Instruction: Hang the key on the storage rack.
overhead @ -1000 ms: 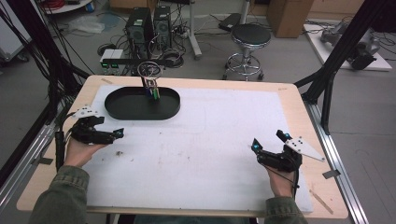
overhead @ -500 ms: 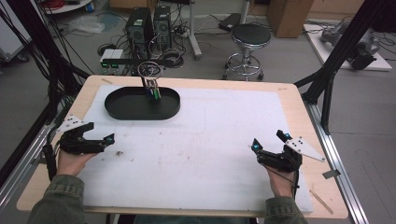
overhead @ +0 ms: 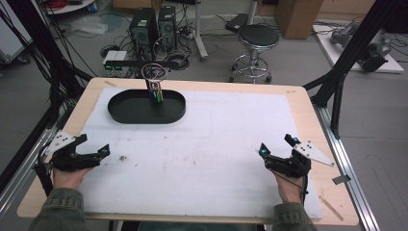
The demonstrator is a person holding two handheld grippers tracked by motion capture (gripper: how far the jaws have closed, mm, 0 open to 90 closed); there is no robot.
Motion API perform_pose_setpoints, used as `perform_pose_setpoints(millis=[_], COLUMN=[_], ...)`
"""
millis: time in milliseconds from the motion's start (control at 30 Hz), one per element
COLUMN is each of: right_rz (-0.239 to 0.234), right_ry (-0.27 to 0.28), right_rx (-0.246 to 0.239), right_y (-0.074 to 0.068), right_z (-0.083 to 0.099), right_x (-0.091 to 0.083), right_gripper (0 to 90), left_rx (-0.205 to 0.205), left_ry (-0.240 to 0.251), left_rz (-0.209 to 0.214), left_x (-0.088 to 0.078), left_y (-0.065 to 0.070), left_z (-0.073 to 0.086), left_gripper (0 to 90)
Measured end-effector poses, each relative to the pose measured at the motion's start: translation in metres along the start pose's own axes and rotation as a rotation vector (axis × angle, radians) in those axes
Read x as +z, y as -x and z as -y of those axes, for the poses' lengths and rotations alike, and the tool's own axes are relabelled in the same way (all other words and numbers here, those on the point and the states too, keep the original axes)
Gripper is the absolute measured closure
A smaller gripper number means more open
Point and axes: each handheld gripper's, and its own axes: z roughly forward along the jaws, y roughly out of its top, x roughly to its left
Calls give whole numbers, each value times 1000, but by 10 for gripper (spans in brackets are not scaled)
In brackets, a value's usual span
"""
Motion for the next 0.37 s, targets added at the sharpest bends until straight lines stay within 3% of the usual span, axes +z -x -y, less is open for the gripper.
perform_pose_setpoints(millis=[367], right_rz=[-2], right_ry=[-12], right_rx=[-18], right_y=[-2], right_z=[1], right_x=[3], right_gripper=[5], left_rx=[-26], left_ry=[41], left_rz=[-15], left_x=[-12], left_y=[-1], left_z=[12], left_gripper=[17])
